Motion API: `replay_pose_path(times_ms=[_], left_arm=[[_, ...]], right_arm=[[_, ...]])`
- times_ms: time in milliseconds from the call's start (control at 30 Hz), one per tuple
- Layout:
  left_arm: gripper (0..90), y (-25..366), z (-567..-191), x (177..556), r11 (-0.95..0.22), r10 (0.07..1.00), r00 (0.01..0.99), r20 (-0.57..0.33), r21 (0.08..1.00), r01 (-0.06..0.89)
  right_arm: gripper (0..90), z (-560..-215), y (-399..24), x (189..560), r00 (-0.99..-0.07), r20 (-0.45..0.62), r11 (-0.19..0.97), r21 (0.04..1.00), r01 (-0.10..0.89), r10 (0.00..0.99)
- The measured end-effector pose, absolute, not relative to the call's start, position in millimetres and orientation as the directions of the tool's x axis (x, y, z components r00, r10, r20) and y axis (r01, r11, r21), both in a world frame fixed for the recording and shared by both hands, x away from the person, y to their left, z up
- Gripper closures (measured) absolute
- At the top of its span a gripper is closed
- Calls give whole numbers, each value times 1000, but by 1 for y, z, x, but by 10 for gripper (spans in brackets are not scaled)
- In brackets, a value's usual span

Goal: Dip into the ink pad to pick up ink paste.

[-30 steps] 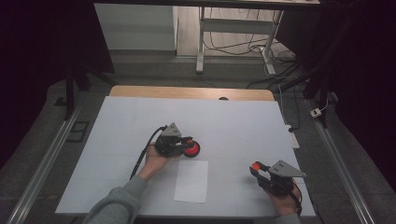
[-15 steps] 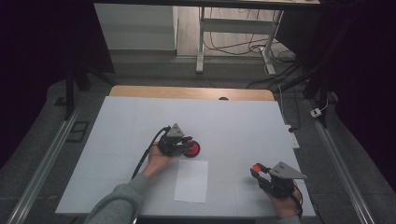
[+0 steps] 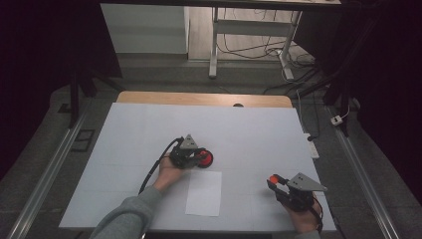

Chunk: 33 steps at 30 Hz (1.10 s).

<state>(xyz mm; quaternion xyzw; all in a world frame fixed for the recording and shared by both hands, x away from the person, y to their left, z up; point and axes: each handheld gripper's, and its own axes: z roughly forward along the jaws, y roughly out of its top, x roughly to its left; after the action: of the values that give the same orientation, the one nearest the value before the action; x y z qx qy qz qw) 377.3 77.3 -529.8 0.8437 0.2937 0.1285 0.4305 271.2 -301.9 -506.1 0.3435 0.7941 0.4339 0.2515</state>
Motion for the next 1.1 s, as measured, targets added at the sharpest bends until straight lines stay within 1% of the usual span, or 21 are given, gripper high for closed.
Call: replay_pose_path(times_ms=[367, 833, 1100], left_arm=[[728, 77, -532, 375, -462, 604, 797, -12, 809, 362], [731, 80, -535, 374, -435, 608, 794, -30, 824, 364], [730, 79, -535, 373, -442, 608, 794, -16, 823, 356]], right_arm=[[641, -506, -301, 270, -637, -103, 389, 861, 327, 764], [641, -505, -300, 269, -637, -103, 384, 865, 321, 764], [641, -505, -299, 269, -636, -107, 391, 861, 326, 764]])
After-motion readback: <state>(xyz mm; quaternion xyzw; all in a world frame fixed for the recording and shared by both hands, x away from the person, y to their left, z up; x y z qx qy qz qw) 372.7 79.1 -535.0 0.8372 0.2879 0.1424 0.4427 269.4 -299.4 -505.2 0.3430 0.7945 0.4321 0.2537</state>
